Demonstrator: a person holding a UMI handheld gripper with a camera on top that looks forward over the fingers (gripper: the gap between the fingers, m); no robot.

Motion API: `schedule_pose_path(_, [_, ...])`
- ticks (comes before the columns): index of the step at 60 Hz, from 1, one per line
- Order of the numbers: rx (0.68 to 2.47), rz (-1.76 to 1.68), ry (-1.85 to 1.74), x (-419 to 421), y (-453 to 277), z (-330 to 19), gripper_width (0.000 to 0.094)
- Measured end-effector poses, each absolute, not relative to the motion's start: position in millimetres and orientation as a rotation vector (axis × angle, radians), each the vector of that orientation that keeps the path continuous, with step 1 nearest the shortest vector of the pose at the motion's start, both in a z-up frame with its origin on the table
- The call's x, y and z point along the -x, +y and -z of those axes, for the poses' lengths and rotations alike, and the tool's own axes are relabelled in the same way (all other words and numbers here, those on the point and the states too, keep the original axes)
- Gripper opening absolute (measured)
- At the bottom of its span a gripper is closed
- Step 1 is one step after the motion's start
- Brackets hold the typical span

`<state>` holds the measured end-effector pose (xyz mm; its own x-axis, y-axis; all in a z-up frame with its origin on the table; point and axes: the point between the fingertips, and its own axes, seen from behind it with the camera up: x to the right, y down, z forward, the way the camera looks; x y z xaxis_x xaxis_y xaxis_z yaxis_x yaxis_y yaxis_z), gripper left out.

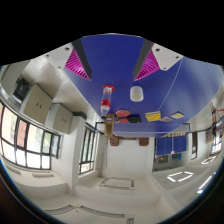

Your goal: Pour water

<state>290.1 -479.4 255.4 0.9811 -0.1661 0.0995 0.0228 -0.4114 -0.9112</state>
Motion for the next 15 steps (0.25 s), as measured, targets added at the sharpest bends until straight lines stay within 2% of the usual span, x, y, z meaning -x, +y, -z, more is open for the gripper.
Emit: schedule_pose_path(15, [1.978, 0.207, 0.120, -275.2, -510.5, -262.9, 0.0851])
